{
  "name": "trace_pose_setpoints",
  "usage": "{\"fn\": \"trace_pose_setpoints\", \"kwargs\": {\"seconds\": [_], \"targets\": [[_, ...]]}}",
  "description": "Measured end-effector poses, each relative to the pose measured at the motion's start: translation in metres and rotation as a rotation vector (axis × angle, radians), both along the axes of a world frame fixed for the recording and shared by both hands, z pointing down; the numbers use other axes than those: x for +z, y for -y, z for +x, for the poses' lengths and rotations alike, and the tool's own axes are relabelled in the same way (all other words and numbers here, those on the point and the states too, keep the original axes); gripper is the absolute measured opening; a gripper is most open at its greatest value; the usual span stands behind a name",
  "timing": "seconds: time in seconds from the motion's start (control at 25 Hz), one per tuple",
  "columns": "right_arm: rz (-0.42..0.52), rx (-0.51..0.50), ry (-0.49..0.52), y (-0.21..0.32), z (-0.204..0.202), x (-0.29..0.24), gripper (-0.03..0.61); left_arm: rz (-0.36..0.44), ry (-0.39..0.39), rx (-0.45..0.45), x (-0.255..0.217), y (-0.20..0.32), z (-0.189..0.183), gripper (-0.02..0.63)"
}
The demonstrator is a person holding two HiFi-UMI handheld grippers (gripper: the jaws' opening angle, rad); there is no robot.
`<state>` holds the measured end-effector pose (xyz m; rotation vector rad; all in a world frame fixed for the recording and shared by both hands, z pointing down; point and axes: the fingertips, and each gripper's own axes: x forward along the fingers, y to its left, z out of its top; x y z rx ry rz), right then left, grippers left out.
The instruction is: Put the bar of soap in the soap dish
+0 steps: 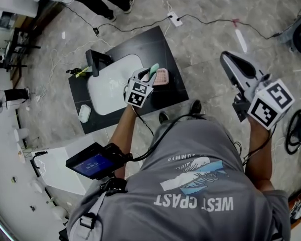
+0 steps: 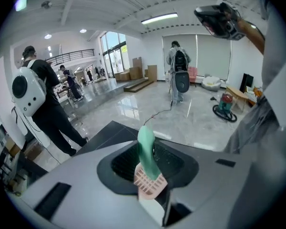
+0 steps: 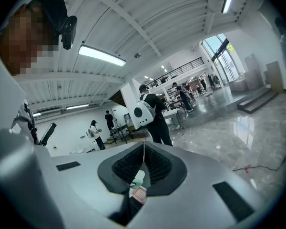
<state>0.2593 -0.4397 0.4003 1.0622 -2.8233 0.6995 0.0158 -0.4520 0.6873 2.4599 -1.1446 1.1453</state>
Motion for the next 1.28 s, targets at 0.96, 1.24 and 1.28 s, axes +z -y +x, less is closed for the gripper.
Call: {"fn": "trace_pose_setpoints", "kwargs": {"seconds": [0.96, 1.24, 1.28], "targets": [[-0.036, 0.035, -0.007, 0.013, 0.039, 0.012, 0.009, 0.166, 0.594, 0.373, 0.076, -0.01, 0.013, 0.109], [-0.042, 0.015, -0.009, 0.01, 0.042, 0.015, 0.009, 0.228, 0.727, 0.466, 0.085, -0.013, 0.012, 0.109], [-0.042, 0.012, -0.009, 0.01, 0.042, 0.015, 0.009, 0.226, 0.733, 0.466, 0.085, -0.014, 0.011, 0.109]]}}
